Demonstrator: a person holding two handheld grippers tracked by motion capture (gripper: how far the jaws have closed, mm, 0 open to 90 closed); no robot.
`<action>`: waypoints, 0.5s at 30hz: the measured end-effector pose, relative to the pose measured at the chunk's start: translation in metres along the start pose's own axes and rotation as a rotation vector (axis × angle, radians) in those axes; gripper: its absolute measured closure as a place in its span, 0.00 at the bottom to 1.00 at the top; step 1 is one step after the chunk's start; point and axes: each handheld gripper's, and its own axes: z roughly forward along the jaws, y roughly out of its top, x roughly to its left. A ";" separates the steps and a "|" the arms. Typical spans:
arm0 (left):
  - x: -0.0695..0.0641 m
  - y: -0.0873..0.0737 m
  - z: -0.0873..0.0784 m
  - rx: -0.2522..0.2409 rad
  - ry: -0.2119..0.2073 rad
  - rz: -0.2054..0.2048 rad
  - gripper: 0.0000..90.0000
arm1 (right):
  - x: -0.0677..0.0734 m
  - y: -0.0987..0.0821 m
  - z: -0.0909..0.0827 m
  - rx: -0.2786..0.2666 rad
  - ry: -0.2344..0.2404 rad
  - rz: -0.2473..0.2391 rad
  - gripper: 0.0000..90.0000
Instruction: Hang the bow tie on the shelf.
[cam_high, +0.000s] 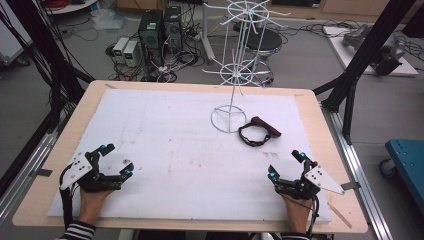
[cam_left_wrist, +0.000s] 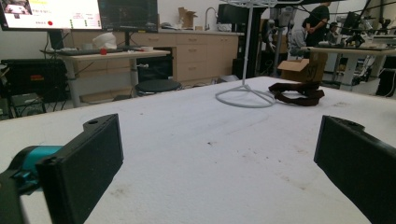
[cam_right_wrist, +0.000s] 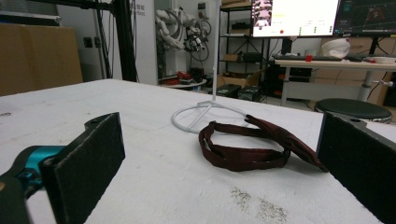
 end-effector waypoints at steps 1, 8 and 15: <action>0.000 0.000 0.000 0.004 -0.001 0.006 0.02 | 0.000 0.000 0.000 0.000 0.000 -0.002 0.01; 0.000 0.000 0.000 0.002 0.005 -0.005 0.02 | 0.000 0.000 0.000 0.000 -0.003 -0.001 0.01; 0.000 0.000 -0.001 -0.005 0.020 -0.002 0.02 | 0.000 0.000 0.000 0.004 -0.005 -0.003 0.01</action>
